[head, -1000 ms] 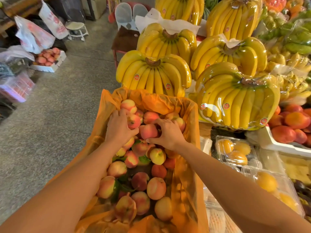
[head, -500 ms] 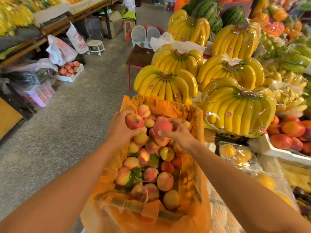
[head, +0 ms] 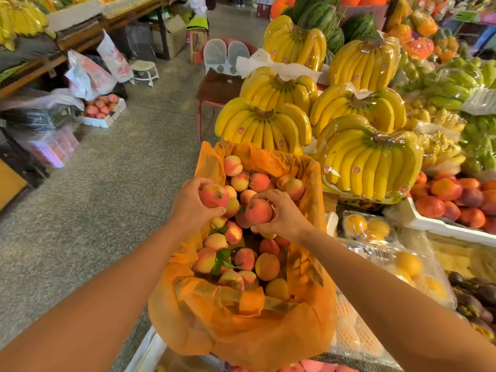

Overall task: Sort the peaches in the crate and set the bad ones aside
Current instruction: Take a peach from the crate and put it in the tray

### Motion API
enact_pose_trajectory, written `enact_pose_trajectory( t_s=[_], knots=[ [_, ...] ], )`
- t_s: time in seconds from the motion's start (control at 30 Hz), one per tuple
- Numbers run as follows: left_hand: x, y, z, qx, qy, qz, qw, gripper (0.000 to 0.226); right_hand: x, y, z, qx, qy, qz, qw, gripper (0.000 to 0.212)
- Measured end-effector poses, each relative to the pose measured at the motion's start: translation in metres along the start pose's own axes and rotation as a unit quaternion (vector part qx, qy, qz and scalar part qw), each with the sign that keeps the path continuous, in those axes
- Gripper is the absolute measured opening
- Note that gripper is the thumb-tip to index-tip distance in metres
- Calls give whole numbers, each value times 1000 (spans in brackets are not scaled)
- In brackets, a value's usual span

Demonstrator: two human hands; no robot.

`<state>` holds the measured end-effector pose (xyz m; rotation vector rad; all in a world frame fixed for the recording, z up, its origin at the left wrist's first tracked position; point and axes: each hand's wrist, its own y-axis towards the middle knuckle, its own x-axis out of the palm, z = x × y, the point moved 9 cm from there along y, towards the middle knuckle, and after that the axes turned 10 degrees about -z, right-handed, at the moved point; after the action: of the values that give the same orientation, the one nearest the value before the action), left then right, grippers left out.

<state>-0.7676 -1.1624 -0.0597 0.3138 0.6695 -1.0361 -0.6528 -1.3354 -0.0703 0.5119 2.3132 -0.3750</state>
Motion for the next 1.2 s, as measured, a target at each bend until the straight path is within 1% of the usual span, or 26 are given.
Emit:
enact_pose_trajectory(
  t_s=[0.07,0.17,0.3,0.37,0.43,0.5,0.6,0.67,0.77,0.8,0.83,0.87,0.9,0.97,1.0,1.03,1.1,1.13,1.2],
  knots=[
    [1,-4,-5,-4,-1,-6,1000,69,12,-3,4,28,-3,-79,997,72],
    [2,-11,-9,-8,-5,-10,1000,69,41,-14,11,92,-46,-211,972,74],
    [7,-18,-16,-5,-17,-31,999,71,77,-29,28,162,-107,-301,933,75],
    [8,-22,-20,-5,-25,-40,999,72,98,-35,38,175,-141,-350,910,78],
    [10,-24,-23,-9,-26,-51,998,74,114,-39,44,163,-176,-380,893,81],
    [12,-27,-25,-11,-28,-63,998,79,124,-40,48,156,-202,-386,886,81],
    [15,-29,-25,4,-43,-80,996,82,133,-36,50,128,-278,-403,863,65],
    [17,-29,-24,15,-38,-90,995,80,141,-34,55,117,-292,-422,850,61],
    [18,-29,-24,19,-41,-99,994,76,144,-32,63,127,-271,-423,855,71],
    [18,-29,-25,16,-45,-105,993,76,140,-33,62,151,-229,-415,867,74],
    [19,-30,-26,13,-48,-113,992,75,135,-32,62,175,-163,-402,884,75],
    [20,-31,-27,10,-53,-120,991,75,127,-31,55,185,-89,-386,899,72],
    [21,-32,-27,8,-59,-125,990,75,115,-26,45,180,-22,-350,919,66],
    [22,-35,-27,4,-70,-134,988,73,81,-14,18,121,89,-232,961,60],
    [24,-36,-27,2,-74,-140,987,73,66,-12,3,92,136,-184,969,64],
    [26,-37,-26,0,-76,-144,987,74,56,-11,-10,69,170,-158,970,71],
    [27,-40,-23,-4,-74,-143,987,77,49,-10,-36,15,170,-155,973,83],
    [28,-41,-22,-6,-73,-142,987,78,49,-9,-47,-9,143,-158,977,85],
    [30,-44,-20,-10,-70,-146,987,82,52,-8,-58,-40,96,-158,982,83]
  ],
)
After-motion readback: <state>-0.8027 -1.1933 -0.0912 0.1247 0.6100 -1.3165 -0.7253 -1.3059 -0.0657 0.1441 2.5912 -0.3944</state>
